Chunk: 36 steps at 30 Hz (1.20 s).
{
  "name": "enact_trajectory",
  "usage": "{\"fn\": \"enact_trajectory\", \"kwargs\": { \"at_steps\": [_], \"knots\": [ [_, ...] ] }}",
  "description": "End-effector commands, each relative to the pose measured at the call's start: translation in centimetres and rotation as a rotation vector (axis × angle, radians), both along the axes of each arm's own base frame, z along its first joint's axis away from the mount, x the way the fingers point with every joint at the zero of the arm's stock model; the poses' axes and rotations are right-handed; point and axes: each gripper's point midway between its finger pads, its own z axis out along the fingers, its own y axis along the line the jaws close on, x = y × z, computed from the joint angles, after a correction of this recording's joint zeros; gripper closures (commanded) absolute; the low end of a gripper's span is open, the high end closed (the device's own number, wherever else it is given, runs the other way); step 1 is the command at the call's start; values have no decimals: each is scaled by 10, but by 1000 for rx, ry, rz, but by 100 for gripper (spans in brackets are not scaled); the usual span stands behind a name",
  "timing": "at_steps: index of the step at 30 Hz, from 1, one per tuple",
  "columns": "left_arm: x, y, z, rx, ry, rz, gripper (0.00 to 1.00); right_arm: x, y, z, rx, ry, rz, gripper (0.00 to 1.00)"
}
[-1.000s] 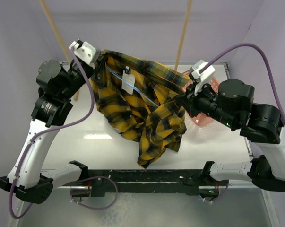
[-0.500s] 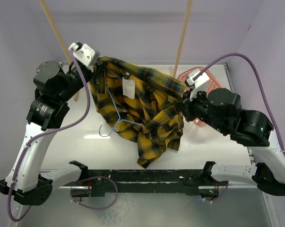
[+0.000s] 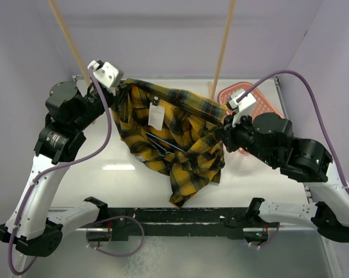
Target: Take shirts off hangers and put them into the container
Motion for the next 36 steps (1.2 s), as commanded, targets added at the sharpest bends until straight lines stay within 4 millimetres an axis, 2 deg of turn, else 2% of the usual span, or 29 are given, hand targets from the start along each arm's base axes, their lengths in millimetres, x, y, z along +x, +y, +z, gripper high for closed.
{"fn": "enact_trajectory", "kwargs": {
  "at_steps": [1, 7, 12, 13, 14, 17, 19, 21, 24, 26, 28, 33, 36],
  "knots": [
    [17, 66, 35, -56, -134, 330, 100, -1, -34, -18, -103, 14, -92, 100],
    [41, 58, -32, -28, 25, 341, 100, 20, -17, -52, -206, 46, -141, 100],
    [42, 51, -66, -44, 70, 314, 100, 49, -3, -72, -291, 49, -197, 100],
    [40, 50, -71, -43, 75, 303, 95, 54, -1, -75, -292, 62, -197, 100],
    [38, 47, -76, -42, 82, 286, 85, 60, 0, -79, -284, 80, -195, 100],
    [28, 37, -86, -47, 94, 218, 62, 80, -3, -85, -237, 109, -209, 100],
    [18, 29, -89, -64, 101, 154, 54, 93, -6, -89, -214, 113, -223, 100],
    [5, 19, -91, -98, 112, 88, 49, 101, -3, -92, -195, 129, -214, 100],
    [-6, 18, -94, -116, 132, 67, 49, 113, 3, -102, -190, 152, -203, 100],
    [-5, 25, -107, -92, 201, 113, 51, 120, 6, -108, -183, 173, -197, 100],
    [-9, 22, -116, -78, 267, 97, 51, 123, 15, -112, -165, 185, -172, 100],
    [-54, -16, -116, -172, 367, -174, 52, 124, 35, -115, -108, 208, -106, 100],
    [-75, -27, -122, -176, 436, -272, 52, 127, 42, -116, -97, 216, -91, 100]
  ]
}}
